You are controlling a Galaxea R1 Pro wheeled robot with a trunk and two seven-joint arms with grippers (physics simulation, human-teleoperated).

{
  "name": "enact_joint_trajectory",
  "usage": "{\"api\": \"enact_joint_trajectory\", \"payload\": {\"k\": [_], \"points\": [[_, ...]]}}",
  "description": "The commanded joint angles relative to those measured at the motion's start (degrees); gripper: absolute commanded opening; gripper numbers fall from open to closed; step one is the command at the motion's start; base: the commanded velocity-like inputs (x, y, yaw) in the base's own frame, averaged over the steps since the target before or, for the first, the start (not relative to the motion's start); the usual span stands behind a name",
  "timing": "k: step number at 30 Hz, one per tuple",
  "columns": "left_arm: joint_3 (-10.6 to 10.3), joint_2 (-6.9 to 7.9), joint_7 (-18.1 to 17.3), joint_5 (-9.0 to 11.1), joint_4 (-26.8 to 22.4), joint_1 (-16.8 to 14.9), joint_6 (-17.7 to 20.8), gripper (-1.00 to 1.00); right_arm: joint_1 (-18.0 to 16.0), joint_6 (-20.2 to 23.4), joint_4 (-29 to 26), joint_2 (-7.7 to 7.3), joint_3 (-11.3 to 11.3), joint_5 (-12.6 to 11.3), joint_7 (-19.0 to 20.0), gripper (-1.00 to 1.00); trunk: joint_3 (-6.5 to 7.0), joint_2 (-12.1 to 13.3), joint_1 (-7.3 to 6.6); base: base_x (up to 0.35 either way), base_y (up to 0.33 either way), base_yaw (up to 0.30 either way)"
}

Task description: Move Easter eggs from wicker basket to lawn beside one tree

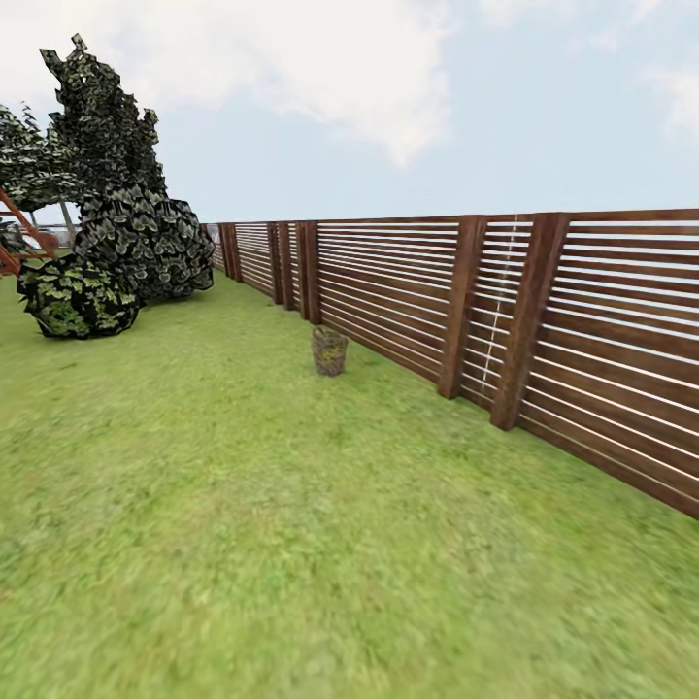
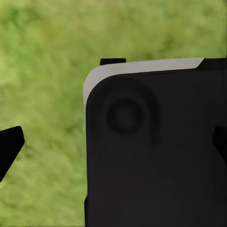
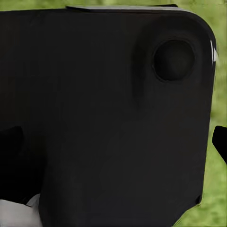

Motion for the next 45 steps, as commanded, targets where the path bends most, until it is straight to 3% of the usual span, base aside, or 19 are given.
{"api": "enact_joint_trajectory", "payload": {"k": [1, 4, 9, 17, 26, 45], "points": [[-0.1, 0.05, 0.1, -0.1, 0.0, 0.0, -0.8, 1.0, 0.0, -0.3, 0.0, 0.01, -0.3, 0.0, 0.0, 1.0, -0.04, 0.0, 0.03, 0.302, 0.144, 0.0], [-0.1, 0.31, 0.2, -0.1, 0.0, 0.0, -1.5, 1.0, 0.0, -0.4, 0.0, 0.0, -0.3, 0.0, 0.0, 1.0, -0.04, 0.0, 0.03, 0.305, 0.13, 0.0], [-0.2, 2.66, 0.3, -0.2, 0.0, 0.0, -2.9, 1.0, 0.0, -0.5, 0.0, -0.03, -0.3, 0.0, 0.1, 1.0, -0.04, 0.0, 0.03, 0.309, 0.113, 0.0], [-1.2, 4.69, 0.3, -1.0, 0.1, 0.0, -6.6, 1.0, 0.0, -0.5, 0.0, 0.02, -0.3, 0.0, 0.0, 1.0, -0.04, 0.0, 0.03, 0.311, 0.107, 0.0], [-3.9, 5.04, 0.2, -3.8, 0.1, 0.0, -7.8, 1.0, 0.0, -0.6, 0.0, 0.03, -0.3, 0.0, 0.0, 1.0, -0.04, 0.0, 0.03, 0.307, 0.134, 0.0], [-4.9, 5.08, 0.2, -4.2, 0.1, 0.0, -8.0, 1.0, 0.0, -0.6, 0.0, 0.35, -0.2, 0.0, 0.0, 1.0, -0.25, 0.0, 0.03, 0.279, 0.182, -0.053]]}}
